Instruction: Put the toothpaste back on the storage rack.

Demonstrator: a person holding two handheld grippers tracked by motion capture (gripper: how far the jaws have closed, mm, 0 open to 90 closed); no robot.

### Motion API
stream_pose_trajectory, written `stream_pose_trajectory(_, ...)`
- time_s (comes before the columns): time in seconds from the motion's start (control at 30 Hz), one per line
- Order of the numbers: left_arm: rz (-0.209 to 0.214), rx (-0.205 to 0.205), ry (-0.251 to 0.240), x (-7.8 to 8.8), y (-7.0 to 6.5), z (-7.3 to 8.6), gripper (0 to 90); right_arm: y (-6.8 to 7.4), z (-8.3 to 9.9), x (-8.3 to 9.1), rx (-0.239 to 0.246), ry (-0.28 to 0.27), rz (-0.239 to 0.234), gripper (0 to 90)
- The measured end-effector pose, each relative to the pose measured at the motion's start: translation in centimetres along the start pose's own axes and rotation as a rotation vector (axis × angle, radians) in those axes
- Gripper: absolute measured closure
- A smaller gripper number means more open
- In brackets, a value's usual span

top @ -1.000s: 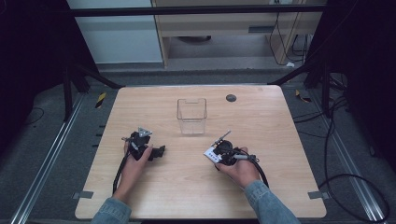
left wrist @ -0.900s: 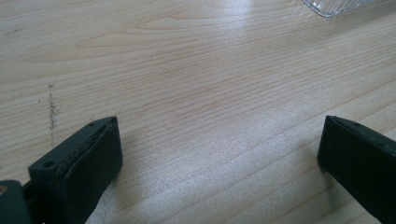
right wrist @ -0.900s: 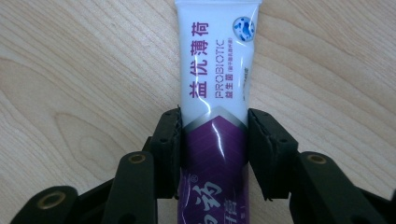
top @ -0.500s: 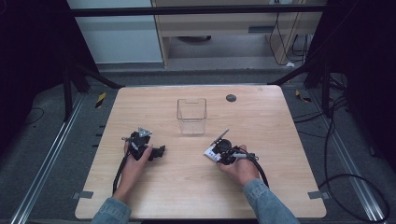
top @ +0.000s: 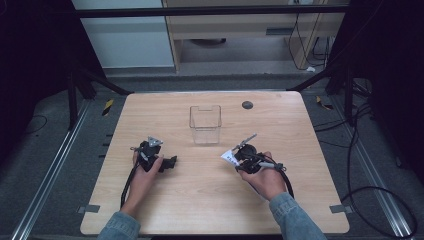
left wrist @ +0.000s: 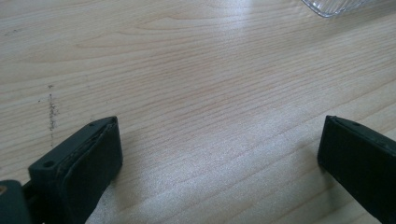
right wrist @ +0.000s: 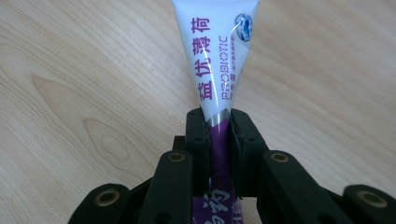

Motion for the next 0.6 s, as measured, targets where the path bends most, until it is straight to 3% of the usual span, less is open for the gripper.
stream_pose_trajectory(0.23,0.000,0.000,0.000,0.0,0.0,0.0,0.0,-1.4,-0.9,2.4,-0.021,-0.079,0.035,79.2)
stream_pose_trajectory(0.4,0.000,0.000,0.000,0.0,0.0,0.0,0.0,-2.4,-2.1,3.9,-0.047,-0.184,0.059,79.2)
stream_pose_trajectory(0.43,0.000,0.000,0.000,0.0,0.0,0.0,0.0,-2.4,-2.1,3.9,-0.047,-0.184,0.059,79.2)
stream_pose_trajectory(0.47,0.000,0.000,0.000,0.0,0.0,0.0,0.0,-2.6,-2.6,4.2,-0.054,-0.224,0.063,79.2)
stream_pose_trajectory(0.6,0.000,0.000,0.000,0.0,0.0,0.0,0.0,-3.2,-3.4,4.6,-0.072,-0.277,0.086,79.1)
Point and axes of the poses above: each handheld gripper's, and its own axes: x roughly backward along the jaws, z roughly out of its underside, y roughly to its left, the point moved 8 cm from there along -x, roughly forward along the jaws, and after that the axes turned 14 degrees about x, right-handed, at the moved point
